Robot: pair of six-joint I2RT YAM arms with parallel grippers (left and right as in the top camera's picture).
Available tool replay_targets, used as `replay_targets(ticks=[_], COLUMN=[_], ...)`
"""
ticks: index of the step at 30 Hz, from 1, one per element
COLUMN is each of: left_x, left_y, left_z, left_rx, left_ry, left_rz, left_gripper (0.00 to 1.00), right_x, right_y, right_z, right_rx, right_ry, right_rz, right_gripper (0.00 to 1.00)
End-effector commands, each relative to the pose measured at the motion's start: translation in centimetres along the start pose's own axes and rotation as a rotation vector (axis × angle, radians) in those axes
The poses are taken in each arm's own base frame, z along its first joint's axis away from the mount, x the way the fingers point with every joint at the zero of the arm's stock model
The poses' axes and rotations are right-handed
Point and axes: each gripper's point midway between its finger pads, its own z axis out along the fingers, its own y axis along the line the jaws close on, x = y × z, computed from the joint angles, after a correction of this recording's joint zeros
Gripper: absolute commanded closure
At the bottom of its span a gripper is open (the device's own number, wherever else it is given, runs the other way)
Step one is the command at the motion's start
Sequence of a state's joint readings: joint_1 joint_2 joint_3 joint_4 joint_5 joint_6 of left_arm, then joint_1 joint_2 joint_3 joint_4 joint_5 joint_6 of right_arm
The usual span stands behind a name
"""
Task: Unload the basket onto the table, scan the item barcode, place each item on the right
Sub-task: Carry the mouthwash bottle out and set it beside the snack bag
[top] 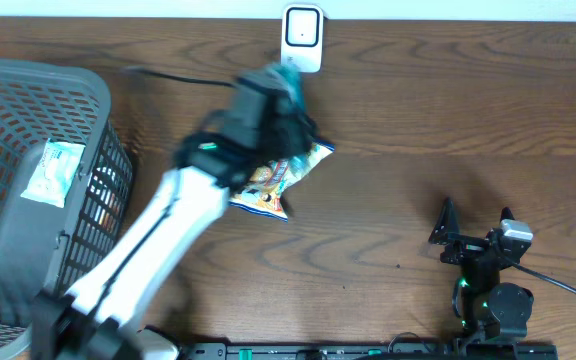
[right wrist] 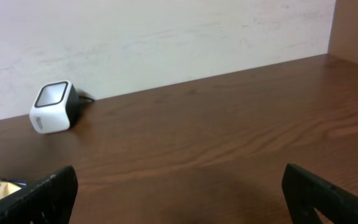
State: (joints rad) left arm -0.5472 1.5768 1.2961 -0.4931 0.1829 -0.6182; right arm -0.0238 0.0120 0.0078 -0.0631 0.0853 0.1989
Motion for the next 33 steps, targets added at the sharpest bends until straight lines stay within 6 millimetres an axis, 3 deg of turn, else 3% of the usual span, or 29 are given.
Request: replay_targets(ticks=[1, 6, 13, 21, 25, 28, 30, 33], left_x=[1.3, 6.0, 10.4, 11.3, 9.7, 6.6, 3.4, -2.1], left_y=[-0.1, 1.2, 1.3, 0.5, -0.6, -1.3, -1.4, -1.0], left_z=[3.3, 8.5, 11.6, 11.5, 9.8, 6.3, 2.6, -4.6], left_rx=[-0.080, -0.154, -0.189, -0.183, -0.152, -0.186, -0.253, -0.350], left_ry=[0.017, 0.154, 0.254, 0.258, 0.225, 0.148, 0.055, -0.134], left_rz=[0.095, 0.156, 0.211, 0.267, 0.309, 0.341, 0.339, 0.312], left_gripper=[0.66, 0.66, 0.65, 0.27, 0.12, 0.07, 0.04, 0.02], right_x=[0.1, 0.1, 0.1, 0.1, 0.1, 0.1, 0.1, 0.1], right_y=[0.2, 0.2, 0.2, 0.2, 0.2, 0.2, 0.2, 0.2], right_z=[0.0, 0.0, 0.0, 0.0, 0.0, 0.0, 0.0, 0.0], right_rx=[-0.006, -0.006, -0.006, -0.006, -0.006, -0.006, -0.006, -0.006], right_ry=[-0.001, -0.001, 0.000, -0.001, 0.000, -0.001, 0.000, -0.001], right_rz=[0.009, 0.009, 0.009, 0.009, 0.009, 0.009, 0.009, 0.009], right_gripper=[0.01, 0.01, 0.01, 0.01, 0.01, 0.01, 0.01, 0.01])
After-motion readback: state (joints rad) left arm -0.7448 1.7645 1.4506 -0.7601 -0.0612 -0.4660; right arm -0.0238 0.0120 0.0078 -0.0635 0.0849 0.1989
